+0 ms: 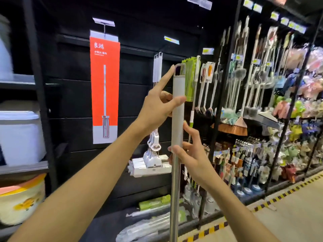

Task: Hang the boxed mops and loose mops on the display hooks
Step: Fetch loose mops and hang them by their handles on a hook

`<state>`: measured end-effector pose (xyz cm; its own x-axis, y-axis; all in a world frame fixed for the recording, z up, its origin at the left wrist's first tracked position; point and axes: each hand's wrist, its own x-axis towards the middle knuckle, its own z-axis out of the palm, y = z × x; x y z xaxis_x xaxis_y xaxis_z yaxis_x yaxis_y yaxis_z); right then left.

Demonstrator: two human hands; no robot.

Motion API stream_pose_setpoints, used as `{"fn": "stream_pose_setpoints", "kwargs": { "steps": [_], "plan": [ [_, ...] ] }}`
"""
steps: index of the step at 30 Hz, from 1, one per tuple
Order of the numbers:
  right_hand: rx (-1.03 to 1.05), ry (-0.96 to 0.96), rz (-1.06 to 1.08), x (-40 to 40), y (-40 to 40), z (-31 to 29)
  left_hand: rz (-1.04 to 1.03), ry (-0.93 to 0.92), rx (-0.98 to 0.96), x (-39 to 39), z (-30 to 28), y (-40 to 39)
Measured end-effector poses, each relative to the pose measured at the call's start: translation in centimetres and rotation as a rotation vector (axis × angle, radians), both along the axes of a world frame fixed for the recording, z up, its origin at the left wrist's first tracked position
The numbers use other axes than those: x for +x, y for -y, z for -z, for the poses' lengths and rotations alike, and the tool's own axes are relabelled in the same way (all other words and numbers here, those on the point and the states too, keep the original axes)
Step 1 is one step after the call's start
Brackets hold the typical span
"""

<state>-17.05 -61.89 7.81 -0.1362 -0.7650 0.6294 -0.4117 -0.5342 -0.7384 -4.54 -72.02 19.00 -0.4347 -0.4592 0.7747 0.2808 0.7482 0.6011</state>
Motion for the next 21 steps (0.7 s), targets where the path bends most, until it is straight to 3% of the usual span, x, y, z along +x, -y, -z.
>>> {"fn": "stream_pose_setpoints", "kwargs": {
  "steps": [21],
  "plan": [
    [-0.063,-0.009,-0.134,-17.5,28.3,-5.4,-0.208,-0.051,-0.118,-16.3,-5.6,25.8]
  ]
}}
